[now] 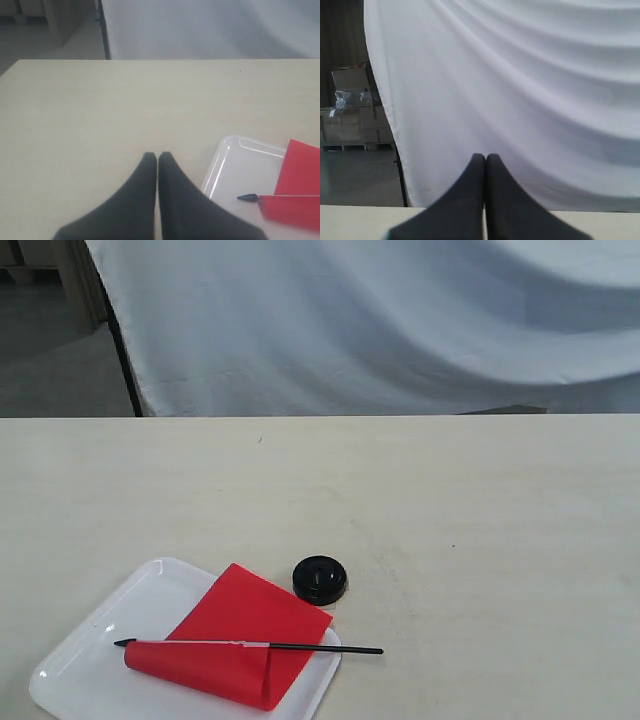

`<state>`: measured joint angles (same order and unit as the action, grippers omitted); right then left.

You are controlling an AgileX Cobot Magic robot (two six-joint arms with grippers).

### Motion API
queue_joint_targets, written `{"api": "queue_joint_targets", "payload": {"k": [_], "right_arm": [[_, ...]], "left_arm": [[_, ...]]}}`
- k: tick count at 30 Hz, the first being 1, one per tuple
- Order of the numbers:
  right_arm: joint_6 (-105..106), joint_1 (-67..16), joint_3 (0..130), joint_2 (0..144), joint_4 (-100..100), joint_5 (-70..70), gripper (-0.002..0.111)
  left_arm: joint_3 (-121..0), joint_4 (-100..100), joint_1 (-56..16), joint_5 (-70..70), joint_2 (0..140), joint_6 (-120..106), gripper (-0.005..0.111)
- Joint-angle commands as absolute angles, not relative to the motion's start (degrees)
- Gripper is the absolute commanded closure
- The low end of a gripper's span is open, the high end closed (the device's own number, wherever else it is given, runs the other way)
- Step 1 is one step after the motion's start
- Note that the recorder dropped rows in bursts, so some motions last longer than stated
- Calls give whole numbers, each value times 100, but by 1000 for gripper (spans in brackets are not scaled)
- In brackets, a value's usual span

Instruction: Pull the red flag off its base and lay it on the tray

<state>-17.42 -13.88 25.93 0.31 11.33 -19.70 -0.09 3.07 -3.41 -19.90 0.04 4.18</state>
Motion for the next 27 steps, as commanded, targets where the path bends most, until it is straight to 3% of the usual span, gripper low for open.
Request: {"api": "queue_joint_targets", "payload": {"k": [1, 13, 27], "right_arm": [[-1865, -1362, 2557, 0, 1096, -1850, 109], [-1815, -1362, 0, 0, 1096, -169, 109], [-1670, -1362, 0, 0, 1090, -806, 109]], "left_arm": [[0, 278, -354, -1967, 0, 434, 105], [0, 278, -354, -1967, 0, 434, 105], [0, 278, -354, -1967, 0, 434, 105]]}}
